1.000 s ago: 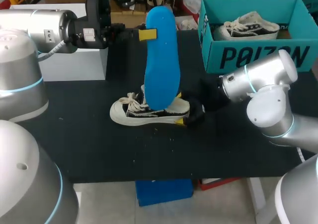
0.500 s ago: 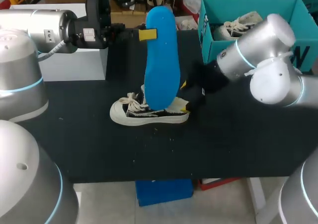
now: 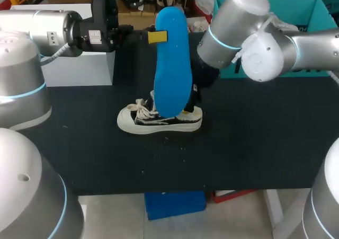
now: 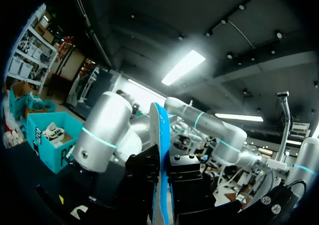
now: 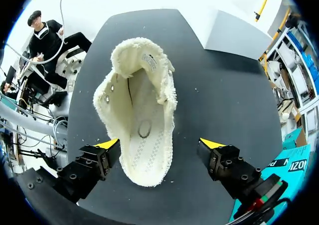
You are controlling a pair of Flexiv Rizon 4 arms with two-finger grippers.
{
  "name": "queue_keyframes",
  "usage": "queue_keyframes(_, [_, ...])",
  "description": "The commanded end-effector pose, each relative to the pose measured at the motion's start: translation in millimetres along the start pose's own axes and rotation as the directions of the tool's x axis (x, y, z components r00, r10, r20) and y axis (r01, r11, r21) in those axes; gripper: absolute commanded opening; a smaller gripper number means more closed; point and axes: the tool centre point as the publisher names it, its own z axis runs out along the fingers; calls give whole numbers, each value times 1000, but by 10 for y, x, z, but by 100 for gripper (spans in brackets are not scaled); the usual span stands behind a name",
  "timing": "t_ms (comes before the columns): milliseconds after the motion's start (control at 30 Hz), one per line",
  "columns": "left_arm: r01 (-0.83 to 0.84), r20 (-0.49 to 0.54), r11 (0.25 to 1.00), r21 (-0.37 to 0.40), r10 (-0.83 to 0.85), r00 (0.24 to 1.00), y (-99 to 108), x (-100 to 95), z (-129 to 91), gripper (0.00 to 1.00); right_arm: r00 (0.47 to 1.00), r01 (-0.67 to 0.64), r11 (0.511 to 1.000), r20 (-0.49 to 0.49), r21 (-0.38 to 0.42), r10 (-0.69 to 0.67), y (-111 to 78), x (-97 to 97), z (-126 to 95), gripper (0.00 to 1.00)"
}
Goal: Take the shoe out of the shoebox, open the shoe tongue, remove and reinsert the insole, then place the shoe into the shoebox
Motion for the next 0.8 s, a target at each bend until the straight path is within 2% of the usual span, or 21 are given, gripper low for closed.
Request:
queue_keyframes(33, [-2,3,1000,1,2,1000,13,-8,16,0,1000,-3,934,5,357,2,108,-27,55,100])
queue_keyframes(300, [-2,3,1000,1,2,1000,13,-8,16,0,1000,-6,918,16,398,0,167,-53,50,100])
queue_keyframes(800, [-2,3,1000,1,2,1000,13,-8,16,0,1000,23,922,0,387,-25,268,-120,137,100])
